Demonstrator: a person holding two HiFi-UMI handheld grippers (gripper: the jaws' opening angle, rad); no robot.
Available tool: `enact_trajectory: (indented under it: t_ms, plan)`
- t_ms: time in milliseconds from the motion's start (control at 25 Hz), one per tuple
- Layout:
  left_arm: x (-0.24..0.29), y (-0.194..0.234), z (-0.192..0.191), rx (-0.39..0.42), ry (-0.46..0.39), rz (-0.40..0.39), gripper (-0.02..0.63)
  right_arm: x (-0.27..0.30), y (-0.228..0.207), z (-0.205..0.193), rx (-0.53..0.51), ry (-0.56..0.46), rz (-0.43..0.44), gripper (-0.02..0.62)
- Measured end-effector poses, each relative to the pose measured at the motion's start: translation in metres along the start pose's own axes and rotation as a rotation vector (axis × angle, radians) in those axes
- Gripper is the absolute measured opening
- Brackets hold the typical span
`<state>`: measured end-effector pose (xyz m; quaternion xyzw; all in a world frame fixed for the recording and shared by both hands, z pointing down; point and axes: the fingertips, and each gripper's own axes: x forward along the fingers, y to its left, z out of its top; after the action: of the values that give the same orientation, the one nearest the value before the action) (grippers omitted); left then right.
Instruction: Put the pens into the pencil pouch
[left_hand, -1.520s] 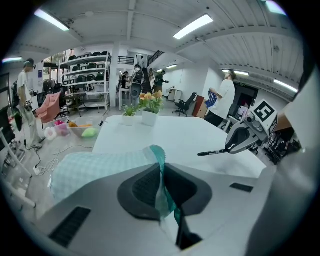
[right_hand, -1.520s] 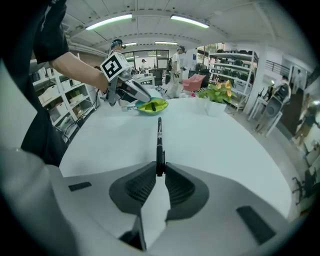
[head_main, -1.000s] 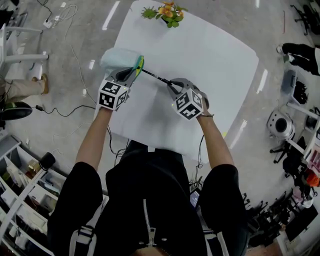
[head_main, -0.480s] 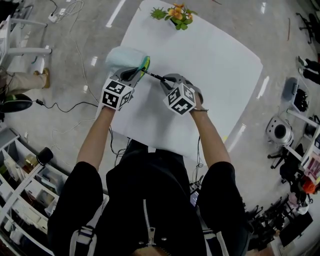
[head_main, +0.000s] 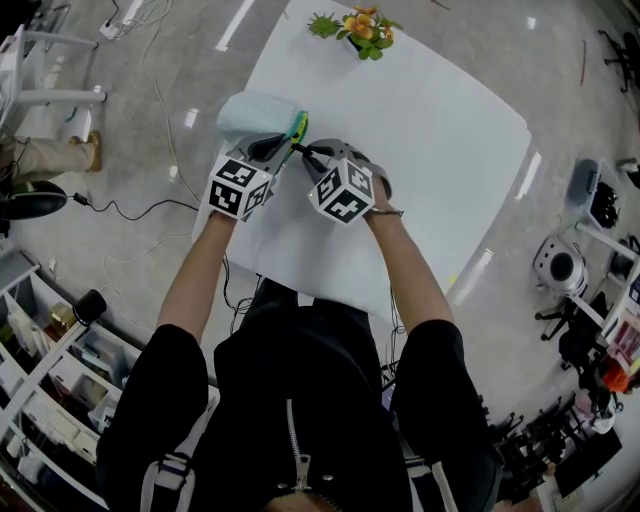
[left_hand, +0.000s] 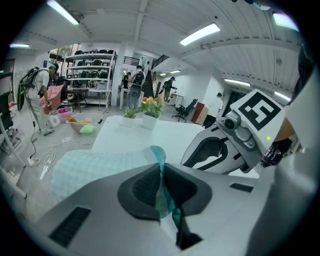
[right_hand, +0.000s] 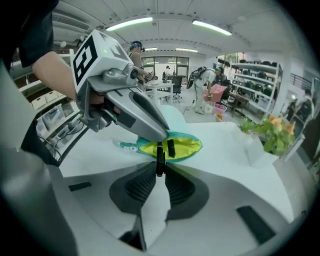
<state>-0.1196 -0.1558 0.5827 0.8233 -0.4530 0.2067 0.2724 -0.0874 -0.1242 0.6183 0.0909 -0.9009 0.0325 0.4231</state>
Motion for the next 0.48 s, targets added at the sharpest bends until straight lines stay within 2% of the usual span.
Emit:
enact_trajectory:
  t_ms: [480]
  plan:
    - [-0.002,-0.001,0.007,-0.037,-0.021,-0.047,0.044,0.015,0.000,0.017,0.008,-0.078,0.006,0.066]
